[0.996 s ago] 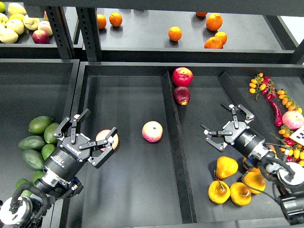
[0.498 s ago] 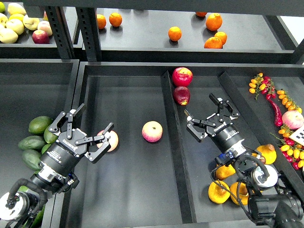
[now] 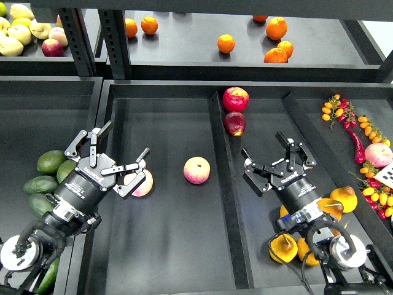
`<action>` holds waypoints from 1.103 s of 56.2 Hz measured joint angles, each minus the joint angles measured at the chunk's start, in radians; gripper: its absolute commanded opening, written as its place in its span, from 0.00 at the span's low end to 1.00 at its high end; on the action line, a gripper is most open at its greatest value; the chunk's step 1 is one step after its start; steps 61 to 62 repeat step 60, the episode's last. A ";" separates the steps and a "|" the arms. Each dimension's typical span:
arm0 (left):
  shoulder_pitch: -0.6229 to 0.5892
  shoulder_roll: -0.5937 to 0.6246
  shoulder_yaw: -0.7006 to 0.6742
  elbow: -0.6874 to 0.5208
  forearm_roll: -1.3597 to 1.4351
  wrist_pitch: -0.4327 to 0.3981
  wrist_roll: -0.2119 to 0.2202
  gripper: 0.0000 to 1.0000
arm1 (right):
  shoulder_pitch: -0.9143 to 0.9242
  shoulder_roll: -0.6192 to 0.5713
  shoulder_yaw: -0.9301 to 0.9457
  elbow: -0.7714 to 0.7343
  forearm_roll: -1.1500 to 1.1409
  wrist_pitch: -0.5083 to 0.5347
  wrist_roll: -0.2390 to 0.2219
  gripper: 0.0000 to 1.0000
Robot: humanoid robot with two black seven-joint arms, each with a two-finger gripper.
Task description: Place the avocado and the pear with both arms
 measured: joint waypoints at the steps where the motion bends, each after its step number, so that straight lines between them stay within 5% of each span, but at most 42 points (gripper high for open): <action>1: 0.001 0.000 0.000 0.000 0.000 0.001 -0.011 0.99 | -0.007 0.000 -0.001 0.001 0.000 0.005 -0.001 1.00; 14: 0.039 0.000 -0.016 0.022 0.000 0.001 -0.073 0.99 | -0.053 0.000 -0.055 -0.027 -0.034 0.142 0.010 1.00; 20: 0.067 0.000 -0.011 0.022 0.000 0.000 -0.076 0.99 | -0.057 0.000 -0.063 -0.040 -0.054 0.155 0.075 1.00; 27: 0.079 0.000 -0.007 0.007 -0.001 0.000 -0.078 0.99 | -0.057 0.000 -0.058 -0.020 -0.049 0.104 0.120 1.00; 43: 0.084 0.000 -0.007 -0.002 -0.002 0.000 -0.079 0.99 | -0.047 0.000 -0.058 0.077 0.008 -0.073 0.128 1.00; 62: 0.085 0.000 -0.009 -0.003 -0.002 -0.001 -0.079 0.99 | -0.046 0.000 -0.070 0.080 0.012 -0.084 0.127 1.00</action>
